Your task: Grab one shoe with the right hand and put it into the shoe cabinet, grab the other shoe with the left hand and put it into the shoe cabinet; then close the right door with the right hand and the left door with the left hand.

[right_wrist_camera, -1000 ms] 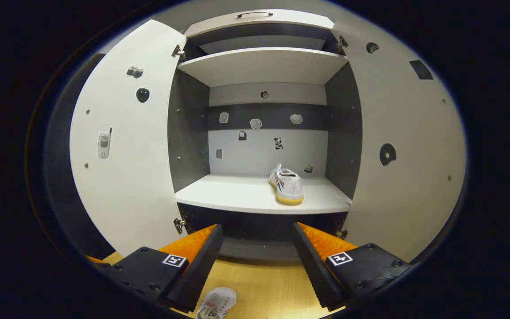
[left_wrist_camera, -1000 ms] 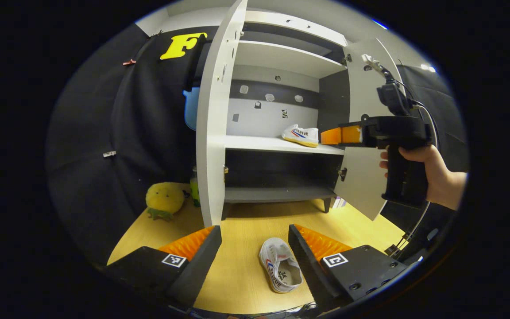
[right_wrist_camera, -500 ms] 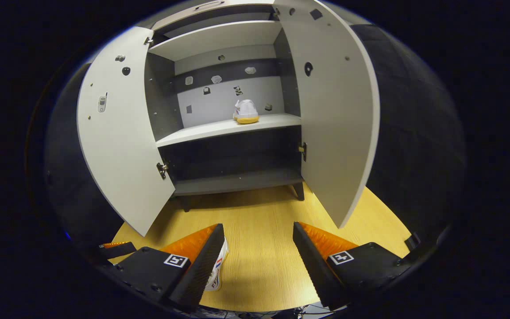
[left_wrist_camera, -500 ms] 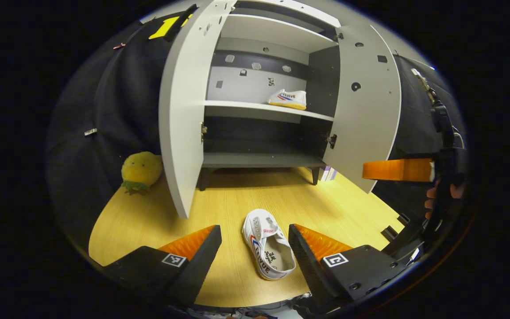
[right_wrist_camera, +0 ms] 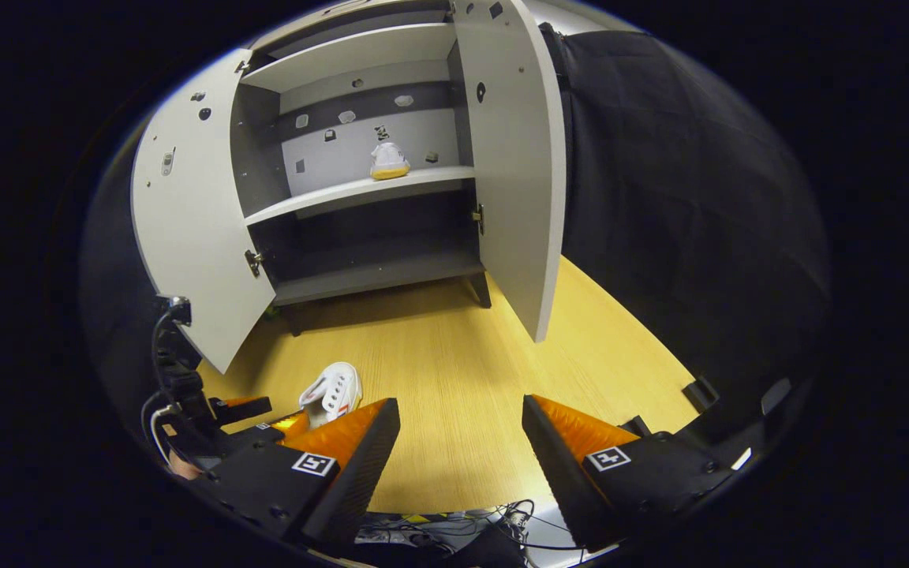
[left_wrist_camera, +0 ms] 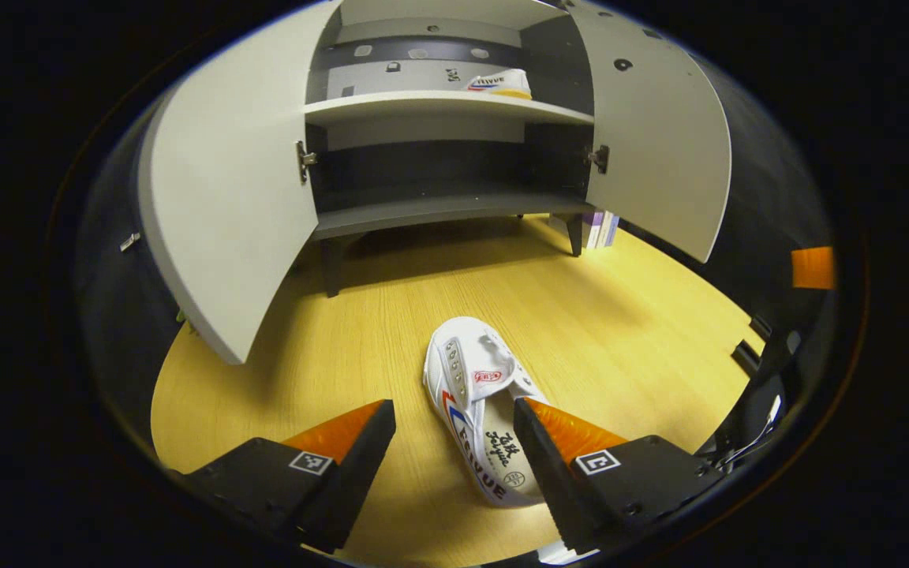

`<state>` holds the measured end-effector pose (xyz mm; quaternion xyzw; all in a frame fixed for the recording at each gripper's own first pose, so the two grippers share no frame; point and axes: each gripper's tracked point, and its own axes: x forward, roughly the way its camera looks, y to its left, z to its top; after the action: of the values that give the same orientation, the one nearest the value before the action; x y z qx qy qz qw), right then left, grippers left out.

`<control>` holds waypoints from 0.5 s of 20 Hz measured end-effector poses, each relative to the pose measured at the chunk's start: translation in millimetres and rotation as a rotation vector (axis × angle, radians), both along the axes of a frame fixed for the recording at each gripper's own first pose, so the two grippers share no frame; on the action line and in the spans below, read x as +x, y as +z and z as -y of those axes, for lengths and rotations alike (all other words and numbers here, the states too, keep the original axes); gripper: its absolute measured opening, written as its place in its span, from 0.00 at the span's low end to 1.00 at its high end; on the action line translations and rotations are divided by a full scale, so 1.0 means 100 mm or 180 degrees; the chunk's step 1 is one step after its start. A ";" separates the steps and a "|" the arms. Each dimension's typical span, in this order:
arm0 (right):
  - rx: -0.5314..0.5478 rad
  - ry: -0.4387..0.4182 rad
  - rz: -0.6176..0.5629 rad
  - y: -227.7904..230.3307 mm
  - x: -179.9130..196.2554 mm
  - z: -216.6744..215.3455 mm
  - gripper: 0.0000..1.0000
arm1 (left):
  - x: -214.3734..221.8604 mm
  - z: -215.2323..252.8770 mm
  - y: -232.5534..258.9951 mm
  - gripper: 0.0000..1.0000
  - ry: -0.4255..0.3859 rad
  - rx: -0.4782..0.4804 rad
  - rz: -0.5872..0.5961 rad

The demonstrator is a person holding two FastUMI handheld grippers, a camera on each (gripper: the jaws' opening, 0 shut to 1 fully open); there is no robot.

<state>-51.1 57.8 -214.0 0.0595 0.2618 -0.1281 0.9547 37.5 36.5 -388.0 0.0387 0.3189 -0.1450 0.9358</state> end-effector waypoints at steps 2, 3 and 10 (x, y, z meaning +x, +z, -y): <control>-0.0019 -0.0017 -0.0033 0.00 0.00 0.09 0.99 | 0.12 0.05 -0.07 0.93 0.0005 0.0074 0.0023; -0.0020 -0.0026 -0.0012 0.04 0.02 0.13 0.99 | 0.17 0.07 -0.12 0.92 0.0021 0.0106 0.0001; -0.0020 0.0115 0.0001 0.05 0.10 0.20 0.99 | 0.41 0.03 -0.42 0.64 0.0164 0.0298 -0.0206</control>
<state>-40.7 38.3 -209.2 0.0517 0.2623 -0.1116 0.9571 78.7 33.5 -430.1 0.0695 0.3562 -0.1070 0.9256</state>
